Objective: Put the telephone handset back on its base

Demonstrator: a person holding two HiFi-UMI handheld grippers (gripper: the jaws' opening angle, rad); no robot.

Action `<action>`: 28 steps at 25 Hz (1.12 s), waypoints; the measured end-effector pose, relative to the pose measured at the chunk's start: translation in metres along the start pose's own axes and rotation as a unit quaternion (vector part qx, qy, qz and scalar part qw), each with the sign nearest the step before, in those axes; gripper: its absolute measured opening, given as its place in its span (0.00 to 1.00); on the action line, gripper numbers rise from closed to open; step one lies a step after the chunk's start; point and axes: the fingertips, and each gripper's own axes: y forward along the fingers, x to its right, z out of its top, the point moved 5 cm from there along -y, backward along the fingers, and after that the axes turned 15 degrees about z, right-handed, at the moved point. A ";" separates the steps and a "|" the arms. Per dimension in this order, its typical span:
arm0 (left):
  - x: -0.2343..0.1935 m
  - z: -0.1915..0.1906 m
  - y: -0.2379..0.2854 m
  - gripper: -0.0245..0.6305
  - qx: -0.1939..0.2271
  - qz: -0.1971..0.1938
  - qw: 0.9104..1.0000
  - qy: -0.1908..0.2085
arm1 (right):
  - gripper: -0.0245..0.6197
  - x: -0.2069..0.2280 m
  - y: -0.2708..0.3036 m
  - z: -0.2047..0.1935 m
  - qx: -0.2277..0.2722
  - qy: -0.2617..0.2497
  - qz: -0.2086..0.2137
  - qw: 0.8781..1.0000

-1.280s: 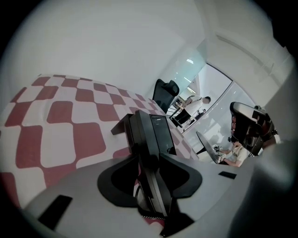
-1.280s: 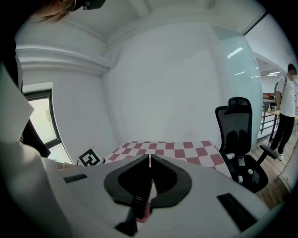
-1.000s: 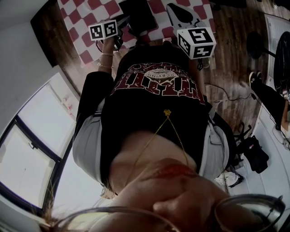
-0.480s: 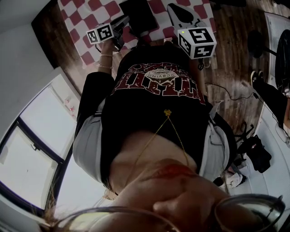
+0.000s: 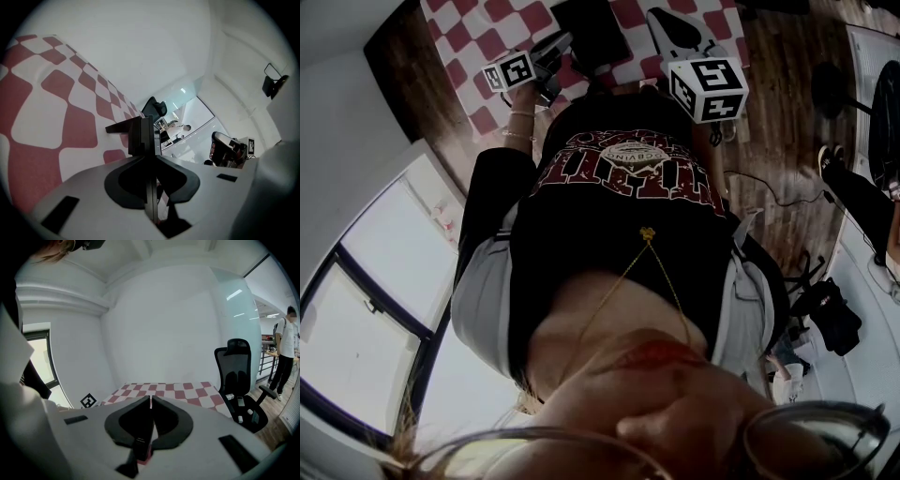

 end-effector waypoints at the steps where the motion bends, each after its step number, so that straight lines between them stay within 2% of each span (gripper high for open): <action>1: 0.000 0.000 0.001 0.15 -0.001 -0.007 1.000 -0.003 | 0.08 0.000 0.000 0.000 0.000 0.000 0.000 1.000; 5: -0.003 -0.002 0.003 0.15 -0.004 -0.027 1.000 -0.015 | 0.08 -0.003 -0.001 0.001 0.000 0.002 -0.006 1.000; 28: -0.010 -0.001 0.009 0.15 -0.031 -0.087 0.996 -0.011 | 0.08 -0.017 0.012 -0.003 0.007 0.025 -0.043 0.999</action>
